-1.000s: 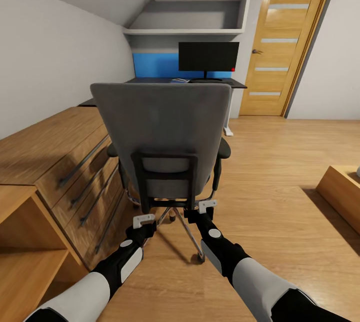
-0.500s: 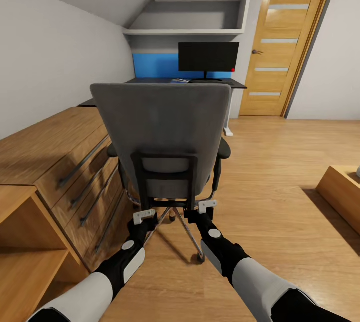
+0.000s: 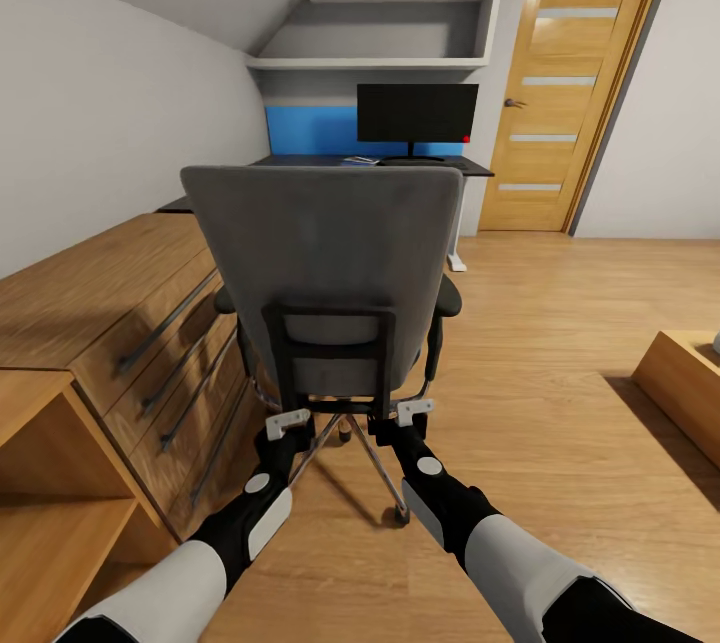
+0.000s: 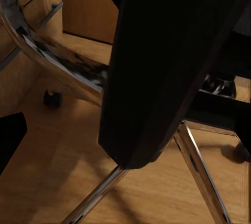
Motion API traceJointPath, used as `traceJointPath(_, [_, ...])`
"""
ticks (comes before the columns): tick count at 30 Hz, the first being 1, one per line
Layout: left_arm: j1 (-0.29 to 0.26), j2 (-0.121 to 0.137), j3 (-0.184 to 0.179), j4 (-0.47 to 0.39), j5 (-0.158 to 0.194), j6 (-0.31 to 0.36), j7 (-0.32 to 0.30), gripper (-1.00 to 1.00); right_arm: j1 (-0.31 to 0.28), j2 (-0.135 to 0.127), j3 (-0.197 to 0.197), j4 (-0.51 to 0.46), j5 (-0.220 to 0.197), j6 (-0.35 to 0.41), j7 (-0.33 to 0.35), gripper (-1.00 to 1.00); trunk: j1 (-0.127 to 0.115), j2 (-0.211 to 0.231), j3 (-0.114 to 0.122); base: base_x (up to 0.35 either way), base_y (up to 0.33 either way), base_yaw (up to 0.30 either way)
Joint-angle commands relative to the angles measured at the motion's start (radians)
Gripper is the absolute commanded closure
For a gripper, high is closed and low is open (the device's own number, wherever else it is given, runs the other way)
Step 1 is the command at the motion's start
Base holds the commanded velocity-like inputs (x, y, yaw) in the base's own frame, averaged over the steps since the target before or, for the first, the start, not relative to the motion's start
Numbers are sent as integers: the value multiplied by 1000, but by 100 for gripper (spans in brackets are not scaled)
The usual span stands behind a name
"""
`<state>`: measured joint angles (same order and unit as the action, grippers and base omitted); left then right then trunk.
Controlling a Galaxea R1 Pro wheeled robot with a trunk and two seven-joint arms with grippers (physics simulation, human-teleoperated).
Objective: In the bedroom, organize the workspace by keeping the computer under the desk, ensuring the monitor is on the desk, placing the keyboard on the desk next to the monitor, placing the mouse on the desk next to the keyboard, moving the folder from the swivel chair onto the desk next to the mouse, stacking the notebook on top of the folder with the pen on top of the notebook, and positioning the swivel chair next to the desk.
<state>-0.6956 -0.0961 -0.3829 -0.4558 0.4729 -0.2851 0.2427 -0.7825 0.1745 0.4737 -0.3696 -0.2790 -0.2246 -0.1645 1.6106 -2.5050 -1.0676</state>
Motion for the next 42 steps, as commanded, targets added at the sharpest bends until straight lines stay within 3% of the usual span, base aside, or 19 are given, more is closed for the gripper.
traceJointPath(1, [-1, 1, -8, -7, 8, -4, 8, -100, -1, 0, 8, 2, -10, -6, -7, -100, 0, 0, -1, 0, 0, 0])
traceJointPath(8, [-1, -1, -17, -47, 1, -4, 6, -100, -1, 0, 8, 2, -10, -6, -7, -100, 0, 0, -1, 0, 0, 0])
traceJointPath(15, [-1, -2, -73, -36, -70, -6, 9, -100, 0, 0, 7, 3, -9, -7, -6, -100, 0, 0, -1, 0, 0, 0])
traceJointPath(18, [-1, -2, -78, -21, -79, -7, 10, -100, 0, 0, 8, 4, -9, -7, -6, -100, 0, 0, -1, 0, 0, 0])
traceJointPath(42, [-1, 2, -82, 15, -86, -6, 10, -100, 0, 0, 8, 3, -8, -21, -7, -100, 0, 0, -1, 112, 0, 0])
